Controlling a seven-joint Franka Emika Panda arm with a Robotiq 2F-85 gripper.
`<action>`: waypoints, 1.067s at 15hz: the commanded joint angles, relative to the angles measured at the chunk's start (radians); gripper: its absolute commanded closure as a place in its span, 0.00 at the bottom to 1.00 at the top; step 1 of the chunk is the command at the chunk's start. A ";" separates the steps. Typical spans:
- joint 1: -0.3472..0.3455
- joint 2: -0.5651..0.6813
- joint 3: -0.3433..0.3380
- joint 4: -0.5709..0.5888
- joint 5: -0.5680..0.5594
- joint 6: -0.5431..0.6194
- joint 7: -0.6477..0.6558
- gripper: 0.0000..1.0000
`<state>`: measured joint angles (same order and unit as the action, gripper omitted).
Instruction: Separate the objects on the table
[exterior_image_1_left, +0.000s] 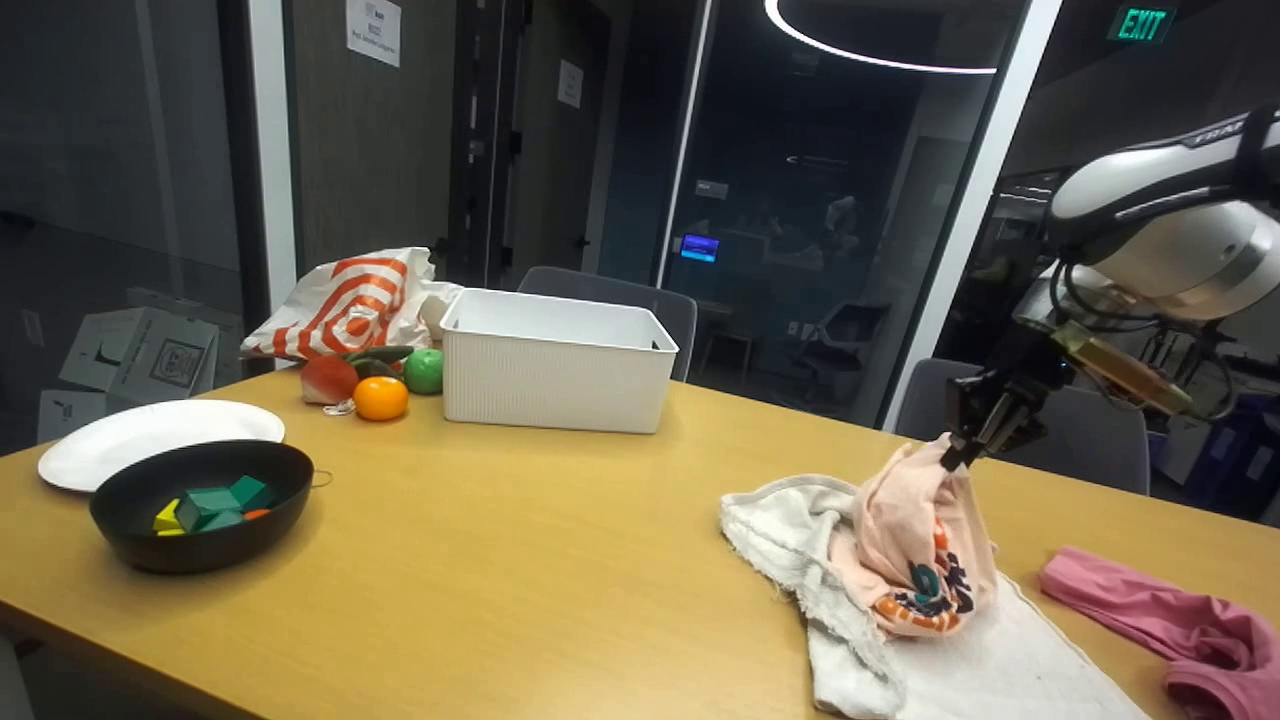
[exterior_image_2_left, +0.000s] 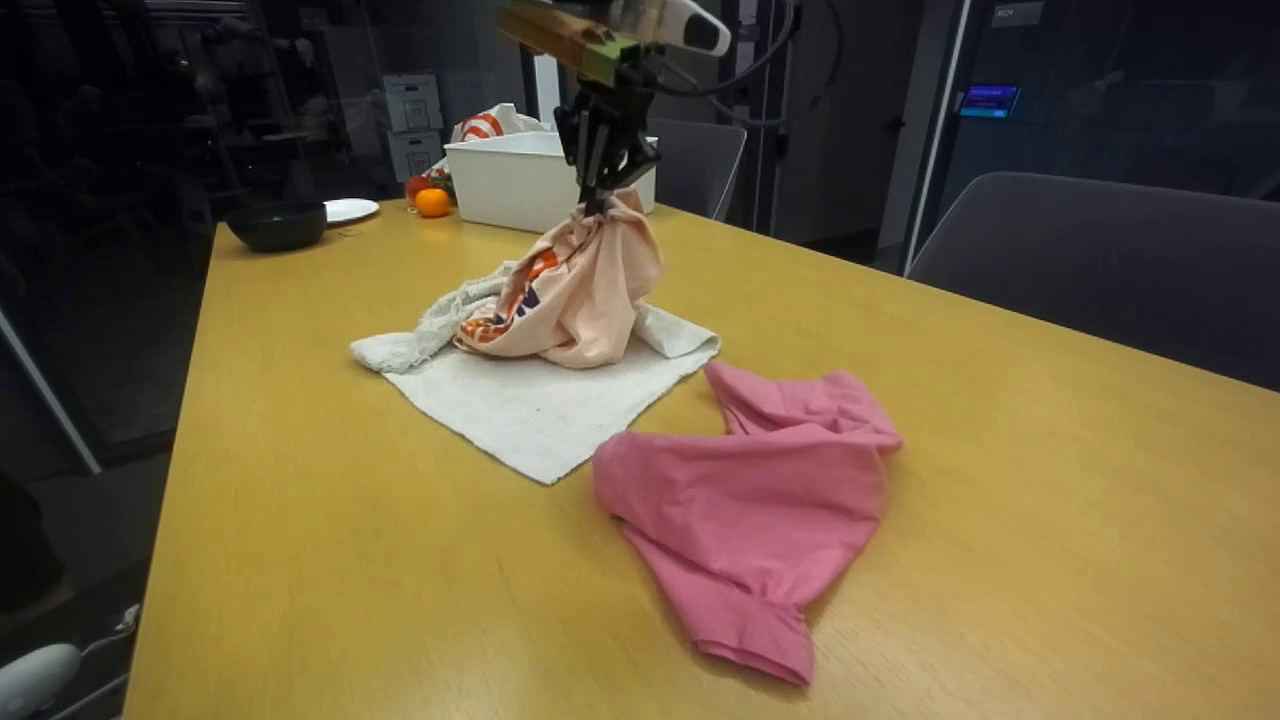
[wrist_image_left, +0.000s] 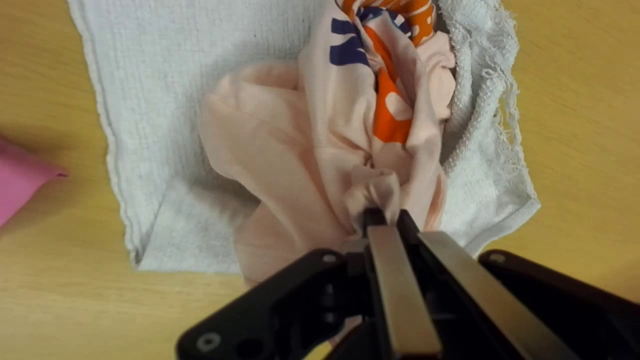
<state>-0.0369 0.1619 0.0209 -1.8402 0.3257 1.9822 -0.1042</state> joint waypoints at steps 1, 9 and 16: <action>-0.016 -0.109 -0.031 -0.027 -0.024 0.004 0.014 0.96; -0.073 -0.329 -0.120 -0.125 -0.170 0.086 0.196 0.96; -0.180 -0.521 -0.146 -0.213 -0.364 0.116 0.448 0.96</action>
<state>-0.1803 -0.2474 -0.1323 -1.9931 0.0352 2.0688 0.2335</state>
